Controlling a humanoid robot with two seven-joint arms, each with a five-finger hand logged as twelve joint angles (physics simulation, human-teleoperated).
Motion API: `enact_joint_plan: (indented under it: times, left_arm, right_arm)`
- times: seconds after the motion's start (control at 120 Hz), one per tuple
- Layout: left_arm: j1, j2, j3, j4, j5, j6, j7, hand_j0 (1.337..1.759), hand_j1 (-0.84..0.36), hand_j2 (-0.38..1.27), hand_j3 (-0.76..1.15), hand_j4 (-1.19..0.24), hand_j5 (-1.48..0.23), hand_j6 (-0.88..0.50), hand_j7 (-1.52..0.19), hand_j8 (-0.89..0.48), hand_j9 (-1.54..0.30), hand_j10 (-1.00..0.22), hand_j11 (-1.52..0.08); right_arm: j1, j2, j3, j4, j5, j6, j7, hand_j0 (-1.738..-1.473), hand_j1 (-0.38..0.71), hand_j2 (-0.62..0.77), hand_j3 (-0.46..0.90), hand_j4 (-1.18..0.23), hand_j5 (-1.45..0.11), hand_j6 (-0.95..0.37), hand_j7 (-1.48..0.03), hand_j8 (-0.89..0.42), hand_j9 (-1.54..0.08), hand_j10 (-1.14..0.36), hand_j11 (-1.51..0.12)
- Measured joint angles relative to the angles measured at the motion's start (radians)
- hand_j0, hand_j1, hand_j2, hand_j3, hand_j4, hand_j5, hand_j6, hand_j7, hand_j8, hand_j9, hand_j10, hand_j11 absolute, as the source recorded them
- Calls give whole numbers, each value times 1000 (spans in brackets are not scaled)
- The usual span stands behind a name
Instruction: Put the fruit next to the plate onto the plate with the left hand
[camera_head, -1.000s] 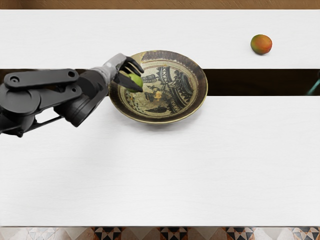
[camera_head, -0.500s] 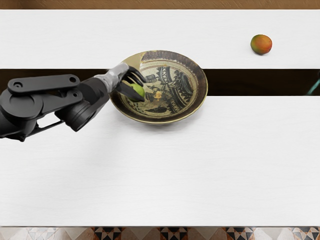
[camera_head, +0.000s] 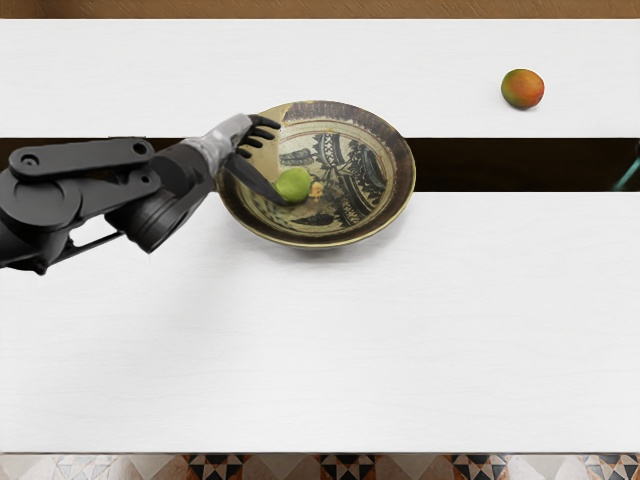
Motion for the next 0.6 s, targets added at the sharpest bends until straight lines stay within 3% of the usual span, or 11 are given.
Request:
enact_joint_plan:
  times: [0.117, 0.275, 0.433, 0.508, 0.6]
  left_arm:
    - [-24, 27, -39, 0, -5, 0, -1, 1658, 217, 35, 0, -130, -173, -132, -170, -105, -173, -121, -172]
    - [-10, 170, -102, -30, -135, -34, -3, 1658, 282, 18, 0, -66, -87, -67, -85, -55, -87, -62, -86]
    - [85, 516, -237, -154, -208, -351, 1, 1658, 313, 9, 0, -35, -46, -35, -45, -30, -46, -33, -46]
    - [138, 589, -302, -200, -235, -522, 3, 1658, 321, 7, 0, -26, -35, -27, -35, -23, -35, -25, -35]
    - [153, 640, -347, -231, -259, -677, 4, 1658, 328, 6, 0, -20, -26, -20, -26, -18, -26, -19, -26]
  right_arm:
    - [0, 0, 0, 0, 0, 0, 0, -1658, -329, -3, 0, -17, -22, -17, -22, -17, -22, -17, -22]
    - [0, 0, 0, 0, 0, 0, 0, -1658, -329, -4, 0, -17, -22, -17, -22, -17, -22, -17, -22]
    - [0, 0, 0, 0, 0, 0, 0, -1658, -329, -3, 0, -17, -22, -17, -22, -17, -22, -17, -22]
    - [0, 0, 0, 0, 0, 0, 0, -1658, -329, -3, 0, -17, -22, -16, -22, -16, -22, -16, -22]
    - [0, 0, 0, 0, 0, 0, 0, -1658, -329, -3, 0, -16, -22, -16, -22, -16, -22, -16, -22]
